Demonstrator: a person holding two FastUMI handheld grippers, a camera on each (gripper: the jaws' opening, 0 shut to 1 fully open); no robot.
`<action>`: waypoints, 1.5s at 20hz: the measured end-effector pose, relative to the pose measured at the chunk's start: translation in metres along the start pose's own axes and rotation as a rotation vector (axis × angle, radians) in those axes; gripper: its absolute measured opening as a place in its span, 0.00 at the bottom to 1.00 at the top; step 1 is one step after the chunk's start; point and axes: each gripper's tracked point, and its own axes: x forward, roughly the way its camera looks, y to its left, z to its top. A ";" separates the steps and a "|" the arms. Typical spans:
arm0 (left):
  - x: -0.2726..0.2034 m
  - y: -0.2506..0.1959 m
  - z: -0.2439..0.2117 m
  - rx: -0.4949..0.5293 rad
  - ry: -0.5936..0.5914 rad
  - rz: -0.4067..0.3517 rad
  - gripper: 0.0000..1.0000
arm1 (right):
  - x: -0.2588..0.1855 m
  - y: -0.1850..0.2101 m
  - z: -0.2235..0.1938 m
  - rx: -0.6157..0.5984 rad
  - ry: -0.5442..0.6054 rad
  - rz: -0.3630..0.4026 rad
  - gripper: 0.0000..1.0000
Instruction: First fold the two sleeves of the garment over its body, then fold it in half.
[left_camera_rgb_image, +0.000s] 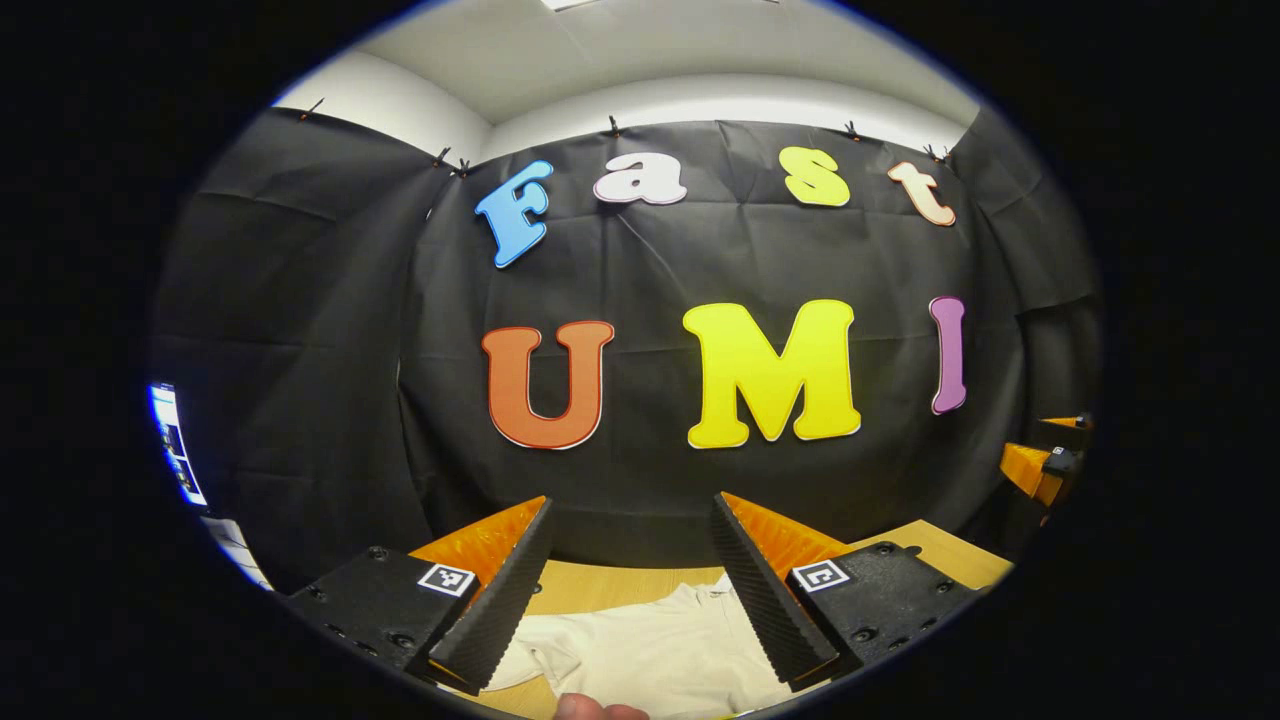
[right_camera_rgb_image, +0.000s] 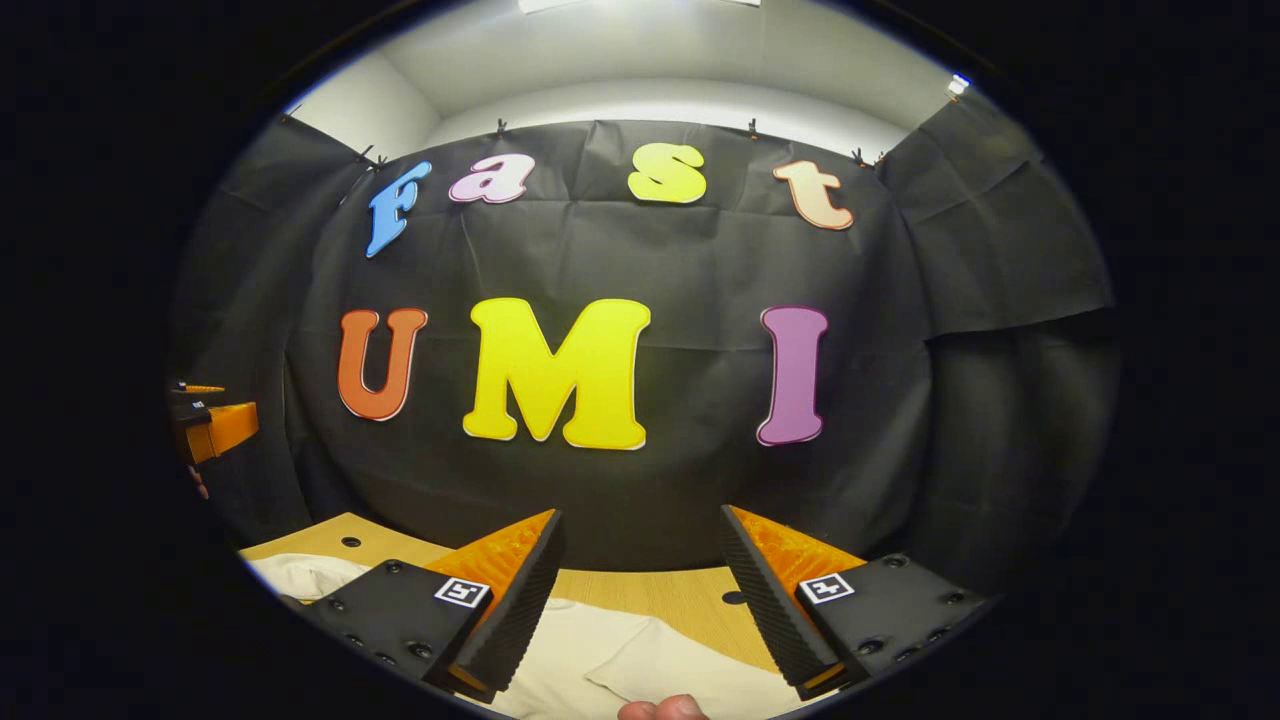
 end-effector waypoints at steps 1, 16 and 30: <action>-0.001 -0.004 -0.002 -0.005 0.003 -0.004 0.99 | -0.001 -0.011 -0.006 -0.006 0.017 -0.018 0.95; -0.027 -0.066 -0.072 0.018 0.212 -0.113 0.99 | -0.080 -0.165 -0.183 -0.076 0.536 -0.046 0.94; -0.045 -0.110 -0.095 0.073 0.305 -0.076 0.99 | -0.122 -0.202 -0.326 -0.229 1.107 0.228 0.95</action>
